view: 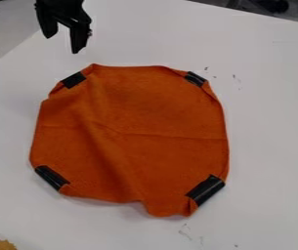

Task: Fold the cloth from the bottom left to top right

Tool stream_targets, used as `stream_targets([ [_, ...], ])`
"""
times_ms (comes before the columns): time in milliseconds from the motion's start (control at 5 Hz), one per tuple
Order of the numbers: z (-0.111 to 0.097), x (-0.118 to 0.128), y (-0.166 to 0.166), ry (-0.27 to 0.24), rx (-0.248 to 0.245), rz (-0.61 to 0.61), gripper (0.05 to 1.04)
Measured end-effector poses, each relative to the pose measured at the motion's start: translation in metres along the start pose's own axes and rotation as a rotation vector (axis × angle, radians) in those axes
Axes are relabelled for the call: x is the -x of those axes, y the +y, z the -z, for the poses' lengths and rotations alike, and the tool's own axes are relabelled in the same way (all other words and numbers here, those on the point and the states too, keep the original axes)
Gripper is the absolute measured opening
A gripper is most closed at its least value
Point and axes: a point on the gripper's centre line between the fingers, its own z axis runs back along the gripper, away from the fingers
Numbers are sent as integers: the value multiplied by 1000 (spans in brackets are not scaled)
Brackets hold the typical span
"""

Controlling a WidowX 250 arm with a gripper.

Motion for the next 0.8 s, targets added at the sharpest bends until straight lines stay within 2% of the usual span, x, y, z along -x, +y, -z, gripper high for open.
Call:
stream_targets([
  [200, 15, 7, -6, 38, 20, -6, 1001],
  [400, 24, 24, -17, 71, 36, -84, 1000],
  [600, 7, 43, -26, 52, 11, -238, 1000],
  [800, -1, 60, -57, 80, 16, -405, 999],
])
